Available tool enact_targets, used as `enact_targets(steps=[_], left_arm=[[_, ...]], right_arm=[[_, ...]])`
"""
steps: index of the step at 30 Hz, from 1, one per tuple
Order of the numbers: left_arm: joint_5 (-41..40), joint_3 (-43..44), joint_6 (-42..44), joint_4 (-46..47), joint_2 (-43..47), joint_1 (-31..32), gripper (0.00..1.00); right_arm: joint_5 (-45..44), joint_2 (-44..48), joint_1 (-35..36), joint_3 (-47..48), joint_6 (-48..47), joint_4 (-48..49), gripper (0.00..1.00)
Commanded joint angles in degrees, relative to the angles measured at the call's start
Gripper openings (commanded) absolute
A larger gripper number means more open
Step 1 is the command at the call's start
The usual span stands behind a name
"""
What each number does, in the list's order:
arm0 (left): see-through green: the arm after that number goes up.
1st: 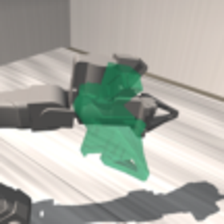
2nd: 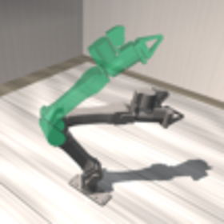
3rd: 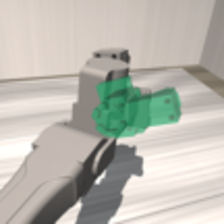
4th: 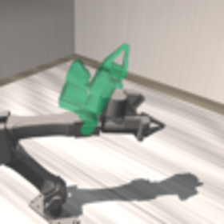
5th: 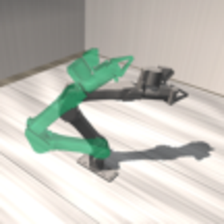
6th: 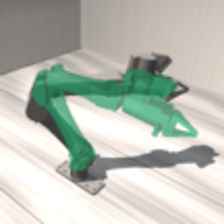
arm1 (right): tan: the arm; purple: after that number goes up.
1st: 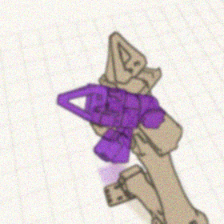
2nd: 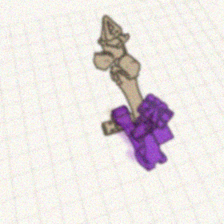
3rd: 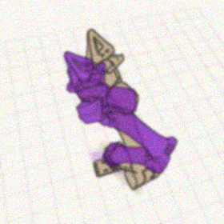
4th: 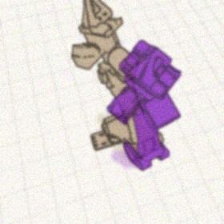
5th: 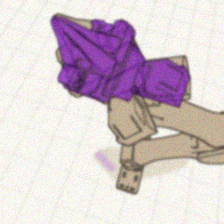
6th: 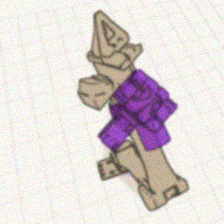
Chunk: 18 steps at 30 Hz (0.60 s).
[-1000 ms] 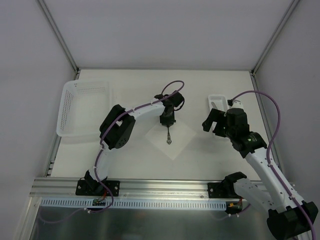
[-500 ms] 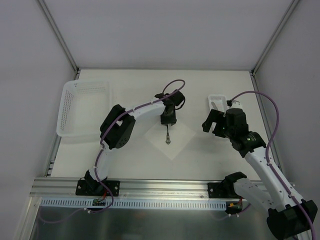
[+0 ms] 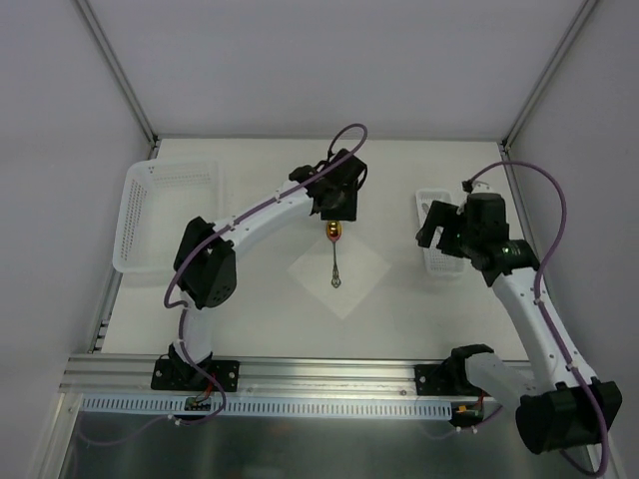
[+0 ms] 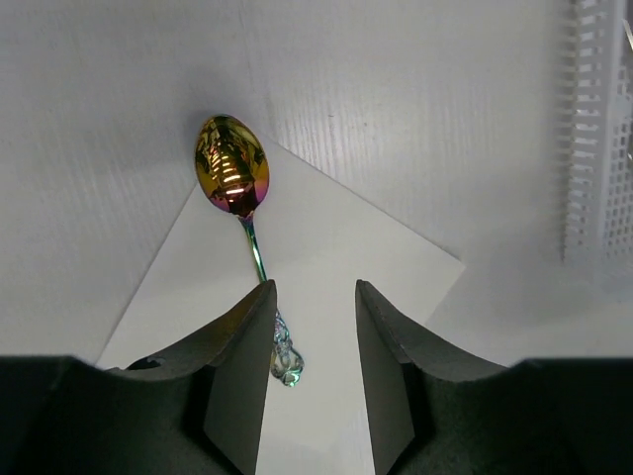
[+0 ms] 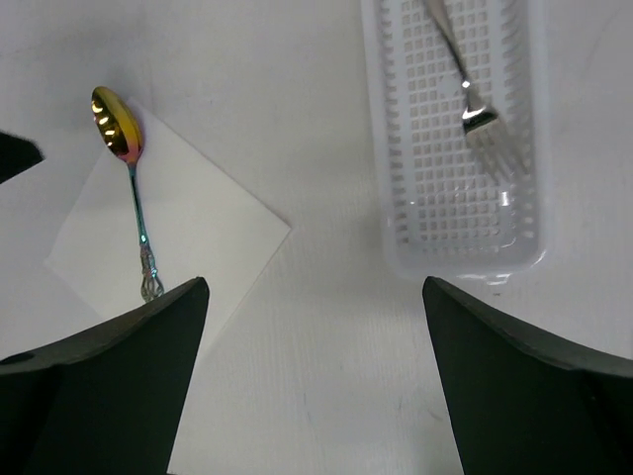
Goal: Place the utensils on the paper napkin and roll it up
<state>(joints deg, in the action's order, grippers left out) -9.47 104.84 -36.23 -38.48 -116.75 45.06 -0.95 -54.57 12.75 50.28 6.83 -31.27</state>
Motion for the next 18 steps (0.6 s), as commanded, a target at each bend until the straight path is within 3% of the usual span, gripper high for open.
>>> enact_targets(steps=[1,4,6,10,14,18], left_arm=[[2.60,0.72,11.15,-0.81,7.14,-0.14,0.38],[14.54,-0.85,23.46,-0.72,9.51,-2.25,0.34],[20.08,-4.54,27.42,-0.72,11.45,-4.18,0.35],[34.31,-10.34,30.41,-0.72,16.01,-10.15,0.36],[47.76,-14.65,33.41,-0.72,19.27,-15.43,0.41],[52.79,-16.50,36.48,-0.81,22.09,-18.07,0.46]], right_arm=[[4.29,-7.11,-6.23,10.07,-11.09,-6.16,0.92],[3.24,-18.62,-9.32,20.97,-17.10,-12.05,0.79],[2.88,-27.12,-10.90,28.33,-19.48,-13.72,0.67],[2.09,-41.09,-11.52,40.12,-21.94,-15.66,0.54],[2.09,-51.76,-12.14,46.48,-24.23,-16.20,0.50],[2.36,-58.36,-12.40,48.24,-25.73,-16.37,0.50]])
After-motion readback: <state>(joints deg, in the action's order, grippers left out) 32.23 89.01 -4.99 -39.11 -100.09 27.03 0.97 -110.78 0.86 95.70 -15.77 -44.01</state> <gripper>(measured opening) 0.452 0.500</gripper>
